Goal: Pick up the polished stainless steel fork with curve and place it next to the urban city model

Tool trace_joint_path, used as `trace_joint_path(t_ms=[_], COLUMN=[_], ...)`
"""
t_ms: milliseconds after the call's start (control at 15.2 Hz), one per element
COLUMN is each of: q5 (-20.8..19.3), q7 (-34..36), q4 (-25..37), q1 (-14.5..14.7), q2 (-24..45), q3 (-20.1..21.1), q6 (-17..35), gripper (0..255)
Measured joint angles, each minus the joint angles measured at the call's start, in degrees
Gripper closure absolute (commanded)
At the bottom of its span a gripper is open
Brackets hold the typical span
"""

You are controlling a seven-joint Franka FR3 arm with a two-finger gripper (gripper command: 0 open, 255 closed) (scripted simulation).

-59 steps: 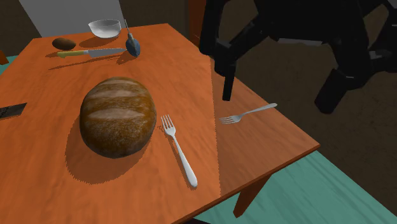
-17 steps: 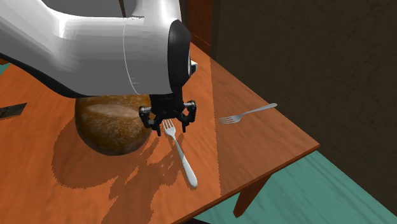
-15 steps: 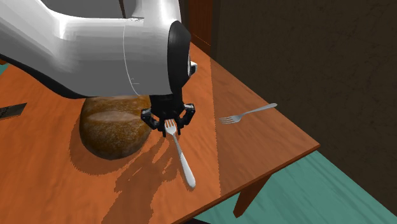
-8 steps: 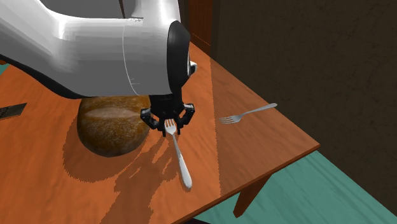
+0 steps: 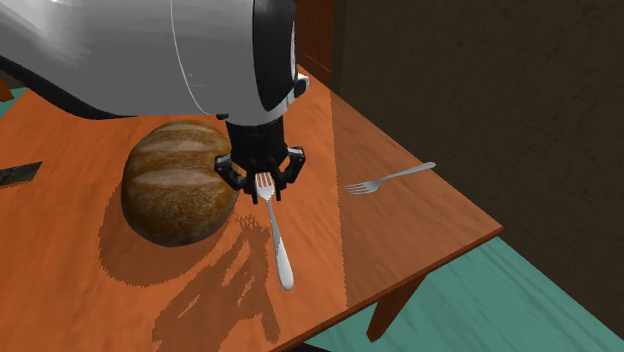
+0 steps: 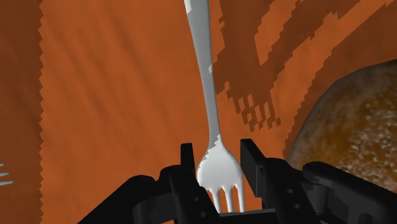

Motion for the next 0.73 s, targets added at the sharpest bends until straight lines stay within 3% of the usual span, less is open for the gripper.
trace_joint_path(t_ms=[726], q5=[0.4], q7=[2.0], q4=[4.9], q1=[0.9], q2=[-3.2], q3=[1.0], q6=[-8.0], gripper=[255])
